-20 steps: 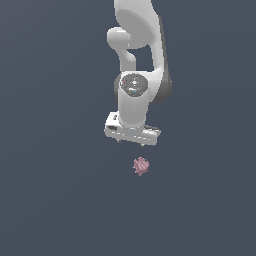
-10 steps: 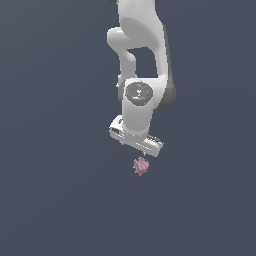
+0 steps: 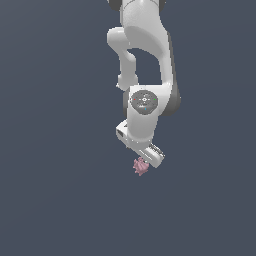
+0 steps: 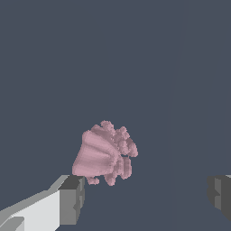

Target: Pick up the object and move it to a goal position.

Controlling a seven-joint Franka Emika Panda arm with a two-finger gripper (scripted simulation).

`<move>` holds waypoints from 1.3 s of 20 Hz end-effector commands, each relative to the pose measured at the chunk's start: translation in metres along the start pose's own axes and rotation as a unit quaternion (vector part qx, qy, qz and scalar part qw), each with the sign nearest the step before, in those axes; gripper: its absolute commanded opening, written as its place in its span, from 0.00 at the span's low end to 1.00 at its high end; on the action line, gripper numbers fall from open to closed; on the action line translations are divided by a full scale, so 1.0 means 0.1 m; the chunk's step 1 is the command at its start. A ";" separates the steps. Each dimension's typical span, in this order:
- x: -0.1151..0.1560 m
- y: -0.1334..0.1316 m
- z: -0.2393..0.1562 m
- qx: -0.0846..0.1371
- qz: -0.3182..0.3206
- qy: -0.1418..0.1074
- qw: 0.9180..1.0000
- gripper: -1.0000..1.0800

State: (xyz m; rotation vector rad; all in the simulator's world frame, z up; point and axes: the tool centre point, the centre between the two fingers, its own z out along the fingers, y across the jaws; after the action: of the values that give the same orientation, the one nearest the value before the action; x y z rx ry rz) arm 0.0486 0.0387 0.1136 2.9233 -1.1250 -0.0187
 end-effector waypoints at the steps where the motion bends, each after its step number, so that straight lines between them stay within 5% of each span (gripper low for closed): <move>1: 0.01 -0.06 0.03 0.001 0.033 0.001 0.999 0.96; 13: 0.02 -0.25 0.15 0.006 0.135 0.003 0.991 0.96; 26: 0.02 -0.28 0.26 0.007 0.149 0.003 0.989 0.96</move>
State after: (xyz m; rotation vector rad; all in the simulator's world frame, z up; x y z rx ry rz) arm 0.0686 0.0581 0.0917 2.7311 -1.5539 0.0012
